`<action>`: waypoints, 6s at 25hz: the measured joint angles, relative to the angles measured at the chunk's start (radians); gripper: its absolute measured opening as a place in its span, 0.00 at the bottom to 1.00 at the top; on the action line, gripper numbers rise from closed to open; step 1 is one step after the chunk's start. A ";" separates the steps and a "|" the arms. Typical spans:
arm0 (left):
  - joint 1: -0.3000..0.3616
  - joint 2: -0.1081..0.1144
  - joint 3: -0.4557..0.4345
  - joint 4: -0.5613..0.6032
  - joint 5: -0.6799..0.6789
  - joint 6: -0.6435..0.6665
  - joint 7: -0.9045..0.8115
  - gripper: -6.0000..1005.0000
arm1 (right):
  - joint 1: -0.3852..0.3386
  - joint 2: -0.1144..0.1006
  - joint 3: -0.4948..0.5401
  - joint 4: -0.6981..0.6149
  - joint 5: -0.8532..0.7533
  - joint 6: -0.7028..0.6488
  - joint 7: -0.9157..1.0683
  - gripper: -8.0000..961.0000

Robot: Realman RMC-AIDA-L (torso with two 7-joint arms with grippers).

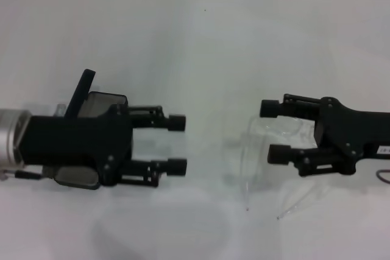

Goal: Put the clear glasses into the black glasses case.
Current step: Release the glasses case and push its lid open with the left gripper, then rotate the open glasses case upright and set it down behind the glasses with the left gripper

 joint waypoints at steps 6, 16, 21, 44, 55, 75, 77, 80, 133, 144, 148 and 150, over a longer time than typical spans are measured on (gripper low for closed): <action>0.012 -0.050 -0.040 0.347 0.096 -0.160 -0.365 0.71 | -0.063 -0.017 0.098 -0.004 0.011 0.048 -0.038 0.90; 0.051 -0.079 0.379 1.127 0.802 -0.432 -1.345 0.69 | -0.164 -0.031 0.240 -0.005 0.011 0.026 -0.102 0.90; 0.050 -0.078 0.504 1.204 1.043 -0.393 -1.593 0.68 | -0.166 -0.038 0.241 -0.003 0.010 0.029 -0.117 0.90; 0.055 -0.062 0.519 0.979 1.149 -0.409 -1.645 0.68 | -0.137 -0.035 0.242 -0.002 0.008 0.065 -0.130 0.90; 0.052 -0.043 0.524 0.931 1.151 -0.415 -1.639 0.62 | -0.134 -0.034 0.241 -0.001 0.009 0.067 -0.129 0.90; 0.030 -0.046 0.557 0.954 1.151 -0.366 -1.589 0.23 | -0.139 -0.029 0.241 -0.001 0.011 0.065 -0.129 0.90; 0.029 -0.047 0.564 0.956 1.152 -0.364 -1.581 0.22 | -0.140 -0.029 0.246 -0.001 0.011 0.062 -0.129 0.90; 0.015 -0.049 0.592 0.974 1.151 -0.359 -1.568 0.21 | -0.143 -0.027 0.271 0.003 0.011 0.043 -0.142 0.90; -0.248 -0.086 1.014 0.615 1.150 -0.974 -0.958 0.30 | -0.210 -0.064 0.137 -0.006 -0.059 -0.240 -0.345 0.68; -0.244 -0.082 1.004 0.608 1.152 -0.974 -0.963 0.34 | -0.210 -0.063 0.137 -0.003 -0.064 -0.227 -0.346 0.67; -0.242 -0.081 1.003 0.603 1.152 -0.973 -0.963 0.35 | -0.210 -0.063 0.137 -0.004 -0.062 -0.227 -0.346 0.67; -0.244 -0.081 1.003 0.599 1.151 -0.966 -0.965 0.36 | -0.209 -0.063 0.137 -0.004 -0.062 -0.227 -0.346 0.67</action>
